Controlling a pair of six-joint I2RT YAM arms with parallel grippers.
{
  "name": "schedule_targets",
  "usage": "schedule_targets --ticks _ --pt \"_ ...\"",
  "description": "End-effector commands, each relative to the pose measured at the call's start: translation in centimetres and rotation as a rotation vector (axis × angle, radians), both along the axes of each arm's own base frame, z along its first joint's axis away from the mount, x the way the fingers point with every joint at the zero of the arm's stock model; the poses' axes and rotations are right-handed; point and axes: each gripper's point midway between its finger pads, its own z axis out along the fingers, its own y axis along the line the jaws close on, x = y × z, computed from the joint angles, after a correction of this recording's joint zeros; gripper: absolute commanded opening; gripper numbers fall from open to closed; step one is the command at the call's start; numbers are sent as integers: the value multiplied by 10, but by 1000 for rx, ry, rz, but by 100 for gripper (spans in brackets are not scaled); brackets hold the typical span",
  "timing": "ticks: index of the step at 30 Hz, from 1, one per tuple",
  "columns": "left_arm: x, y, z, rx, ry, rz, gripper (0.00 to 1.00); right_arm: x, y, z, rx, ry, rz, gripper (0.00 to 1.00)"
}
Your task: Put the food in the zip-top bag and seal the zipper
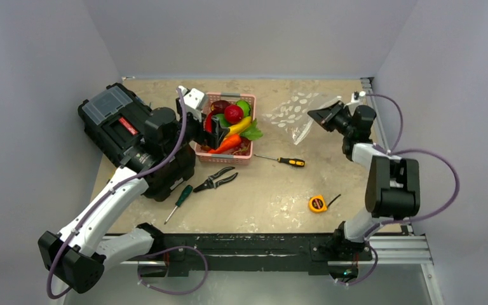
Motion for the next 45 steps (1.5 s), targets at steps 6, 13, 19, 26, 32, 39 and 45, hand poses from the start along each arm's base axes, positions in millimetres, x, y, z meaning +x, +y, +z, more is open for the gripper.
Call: schedule_targets --ticks 6,13,19,26,32,39,45 --pt "-6 -13 32 -73 -40 -52 96 -35 -22 106 -469 -147 -84 0" --pt "-14 -26 32 -105 -12 -100 95 -65 16 142 -599 -171 -31 0" --pt "-20 -49 22 -128 53 -166 94 -84 85 137 -515 -167 52 0" --pt "-27 -73 -3 -36 52 -162 95 -100 157 114 -204 23 -15 0" --pt "-31 -83 -18 50 45 -143 97 -110 190 103 -125 135 -61 0" --pt "-22 -84 -41 137 70 -88 77 -122 198 110 -26 146 -87 0" --pt "-18 -90 -55 146 119 -69 70 -126 196 121 -22 132 -93 0"
